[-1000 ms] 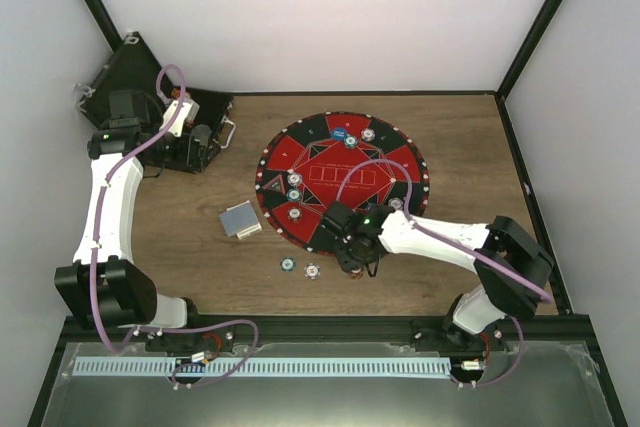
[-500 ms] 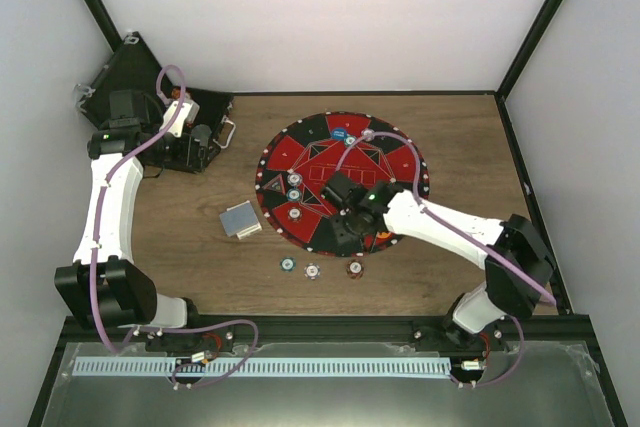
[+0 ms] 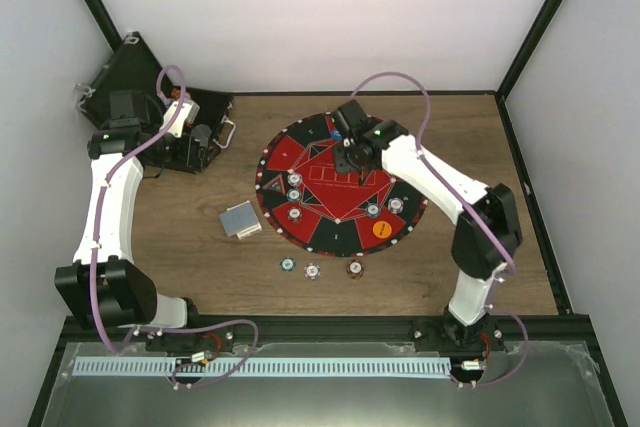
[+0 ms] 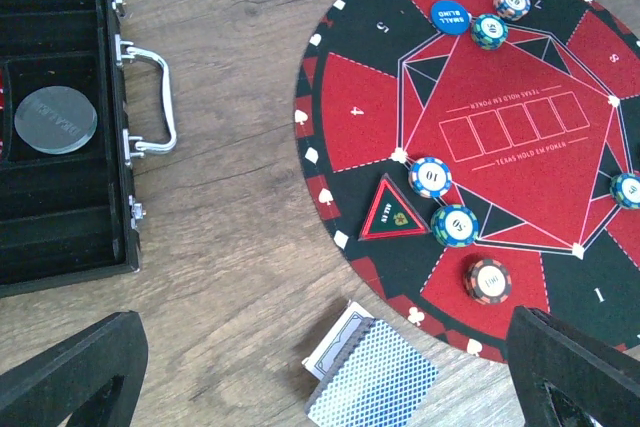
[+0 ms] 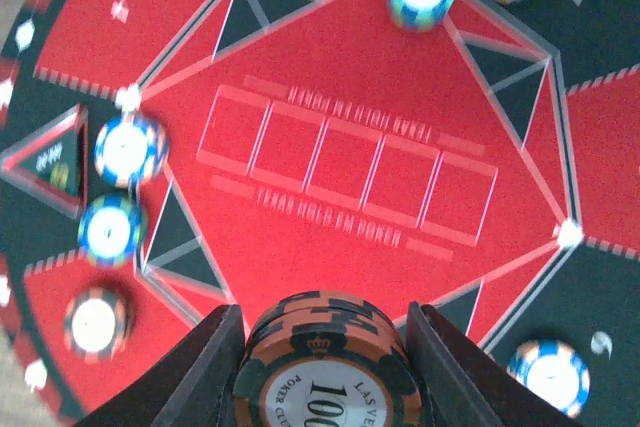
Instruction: Distribute texas hold em gaming equipment
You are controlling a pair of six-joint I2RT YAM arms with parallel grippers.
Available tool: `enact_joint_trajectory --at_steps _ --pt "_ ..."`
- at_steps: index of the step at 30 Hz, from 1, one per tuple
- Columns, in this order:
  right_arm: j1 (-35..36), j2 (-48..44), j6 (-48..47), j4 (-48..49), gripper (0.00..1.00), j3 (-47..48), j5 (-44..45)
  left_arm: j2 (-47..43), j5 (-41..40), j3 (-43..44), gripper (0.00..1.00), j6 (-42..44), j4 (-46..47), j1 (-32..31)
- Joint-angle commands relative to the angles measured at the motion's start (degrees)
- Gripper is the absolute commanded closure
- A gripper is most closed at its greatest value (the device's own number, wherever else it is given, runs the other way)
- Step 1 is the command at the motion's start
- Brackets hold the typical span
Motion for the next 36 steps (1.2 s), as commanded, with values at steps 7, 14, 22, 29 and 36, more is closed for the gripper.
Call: enact_joint_trajectory --at_steps 7,14,22,29,36 --pt "-9.72 17.15 -3.87 0.63 0.9 19.0 -0.48 0.76 -0.03 1.91 0.0 0.52 -0.44 0.29" --pt "-16.33 21.53 -3.25 2.53 0.9 19.02 -1.64 1.41 0.14 1.78 0.0 0.54 -0.04 0.3" --pt "-20.36 28.17 -3.14 3.48 0.9 21.76 -2.13 1.86 0.14 1.39 0.0 0.64 0.22 0.25" --pt "-22.0 35.11 -3.49 2.34 0.9 28.93 -2.05 2.07 -0.5 1.47 0.0 0.95 0.27 0.29" --pt "-22.8 40.28 -3.45 1.21 0.9 35.07 -2.93 2.5 -0.52 1.48 0.0 1.18 0.31 0.29"
